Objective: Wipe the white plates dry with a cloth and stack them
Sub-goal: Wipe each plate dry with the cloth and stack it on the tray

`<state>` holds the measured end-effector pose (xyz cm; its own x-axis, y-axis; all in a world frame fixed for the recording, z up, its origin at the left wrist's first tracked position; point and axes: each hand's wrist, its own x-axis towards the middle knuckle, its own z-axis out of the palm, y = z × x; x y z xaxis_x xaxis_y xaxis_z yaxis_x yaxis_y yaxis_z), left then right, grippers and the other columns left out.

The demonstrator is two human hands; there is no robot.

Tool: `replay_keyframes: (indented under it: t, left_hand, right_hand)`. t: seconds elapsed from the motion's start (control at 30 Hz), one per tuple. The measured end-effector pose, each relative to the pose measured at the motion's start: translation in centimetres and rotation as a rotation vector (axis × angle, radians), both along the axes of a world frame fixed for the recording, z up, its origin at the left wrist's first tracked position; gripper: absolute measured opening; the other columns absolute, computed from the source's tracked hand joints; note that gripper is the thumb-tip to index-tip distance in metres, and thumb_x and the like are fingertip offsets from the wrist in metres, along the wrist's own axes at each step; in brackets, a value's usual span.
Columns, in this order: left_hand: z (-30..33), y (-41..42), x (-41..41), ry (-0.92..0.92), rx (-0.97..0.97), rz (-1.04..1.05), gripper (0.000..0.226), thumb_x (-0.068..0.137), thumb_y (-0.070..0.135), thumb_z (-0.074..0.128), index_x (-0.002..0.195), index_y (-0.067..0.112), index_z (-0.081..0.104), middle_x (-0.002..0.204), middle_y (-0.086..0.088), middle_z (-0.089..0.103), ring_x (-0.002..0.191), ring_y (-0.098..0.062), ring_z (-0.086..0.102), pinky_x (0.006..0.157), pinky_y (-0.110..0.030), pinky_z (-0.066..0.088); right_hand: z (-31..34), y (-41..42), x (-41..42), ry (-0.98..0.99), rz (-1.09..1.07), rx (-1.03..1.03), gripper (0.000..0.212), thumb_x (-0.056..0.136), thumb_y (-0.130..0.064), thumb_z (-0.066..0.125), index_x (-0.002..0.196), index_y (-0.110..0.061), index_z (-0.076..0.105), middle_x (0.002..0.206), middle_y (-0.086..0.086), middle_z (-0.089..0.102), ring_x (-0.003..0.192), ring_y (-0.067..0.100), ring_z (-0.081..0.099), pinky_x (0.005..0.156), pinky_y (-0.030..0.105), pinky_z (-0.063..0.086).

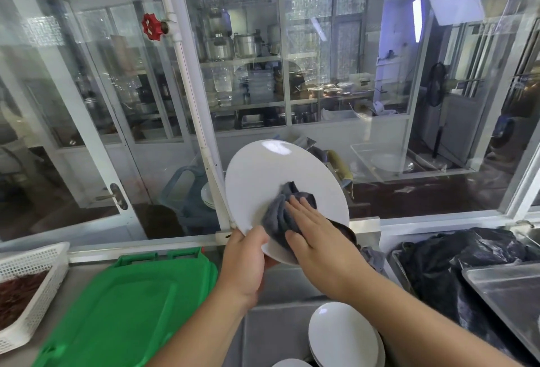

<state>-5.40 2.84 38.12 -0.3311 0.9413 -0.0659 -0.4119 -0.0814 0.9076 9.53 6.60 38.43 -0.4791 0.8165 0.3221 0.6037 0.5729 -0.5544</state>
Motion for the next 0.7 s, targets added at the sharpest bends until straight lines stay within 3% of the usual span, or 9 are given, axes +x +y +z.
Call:
replay_keyframes:
  t: [0.07, 0.13, 0.2, 0.33, 0.5, 0.6, 0.7]
  left_hand:
    - [-0.1, -0.1, 0.1, -0.007, 0.025, -0.059, 0.051, 0.097, -0.011, 0.038, 0.102, 0.013, 0.082, 0.101, -0.015, 0.080, 0.089, -0.023, 0.078, 0.069, -0.036, 0.063]
    - [-0.2, -0.3, 0.5, 0.011, 0.052, -0.099, 0.038, 0.096, -0.007, 0.043, 0.096, 0.009, 0.077, 0.090, -0.016, 0.077, 0.083, -0.025, 0.074, 0.062, -0.034, 0.061]
    - [-0.2, -0.6, 0.9, 0.028, 0.070, -0.101, 0.026, 0.081, 0.002, 0.052, 0.090, 0.009, 0.075, 0.083, -0.015, 0.069, 0.079, -0.025, 0.066, 0.059, -0.031, 0.056]
    - [-0.4, -0.8, 0.9, 0.048, 0.086, -0.067, 0.046, 0.064, 0.007, 0.053, 0.104, -0.008, 0.067, 0.096, -0.019, 0.070, 0.095, -0.030, 0.063, 0.083, -0.042, 0.049]
    - [-0.5, -0.7, 0.0, 0.098, 0.145, -0.031, 0.030, 0.067, 0.009, 0.056, 0.093, 0.004, 0.070, 0.098, -0.017, 0.069, 0.097, -0.030, 0.062, 0.091, -0.046, 0.045]
    - [-1.0, -0.5, -0.8, 0.172, 0.135, -0.014, 0.039, 0.061, 0.024, 0.065, 0.094, 0.004, 0.069, 0.098, -0.021, 0.066, 0.099, -0.031, 0.059, 0.090, -0.048, 0.044]
    - [-0.8, -0.1, -0.9, 0.168, 0.129, -0.012, 0.028, 0.055, 0.029, 0.065, 0.080, 0.020, 0.076, 0.090, -0.014, 0.070, 0.090, -0.029, 0.062, 0.079, -0.044, 0.049]
  right_hand:
    - [1.5, 0.3, -0.2, -0.029, 0.140, 0.043, 0.057, 0.111, -0.032, 0.037, 0.166, -0.030, 0.024, 0.170, -0.022, 0.011, 0.154, -0.011, -0.004, 0.126, 0.015, -0.002]
    - [3.2, 1.2, -0.5, -0.088, 0.219, 0.151, 0.055, 0.111, -0.028, 0.040, 0.164, -0.027, 0.029, 0.172, -0.015, 0.016, 0.158, -0.002, 0.002, 0.128, 0.022, 0.002]
    - [4.9, 2.6, -0.8, -0.137, 0.209, 0.266, 0.054, 0.110, -0.024, 0.045, 0.163, -0.021, 0.033, 0.172, -0.008, 0.022, 0.160, 0.008, 0.008, 0.129, 0.028, 0.005]
    - [7.4, 5.5, 0.3, -0.079, 0.047, 0.311, 0.052, 0.108, -0.018, 0.050, 0.160, -0.017, 0.042, 0.169, -0.003, 0.031, 0.160, 0.017, 0.017, 0.129, 0.029, 0.010]
    - [6.9, 5.6, 2.2, 0.123, -0.176, 0.256, 0.047, 0.108, -0.020, 0.053, 0.154, -0.022, 0.050, 0.163, -0.003, 0.045, 0.157, 0.015, 0.026, 0.126, 0.033, 0.023]
    - [5.1, 4.2, 1.9, 0.100, -0.215, 0.224, 0.046, 0.110, -0.024, 0.045, 0.156, -0.020, 0.048, 0.167, -0.003, 0.038, 0.158, 0.014, 0.022, 0.125, 0.029, 0.016]
    - [2.9, 2.2, 1.3, 0.083, -0.169, 0.121, 0.052, 0.110, -0.025, 0.043, 0.162, -0.022, 0.037, 0.171, -0.006, 0.027, 0.160, 0.010, 0.013, 0.126, 0.025, 0.009]
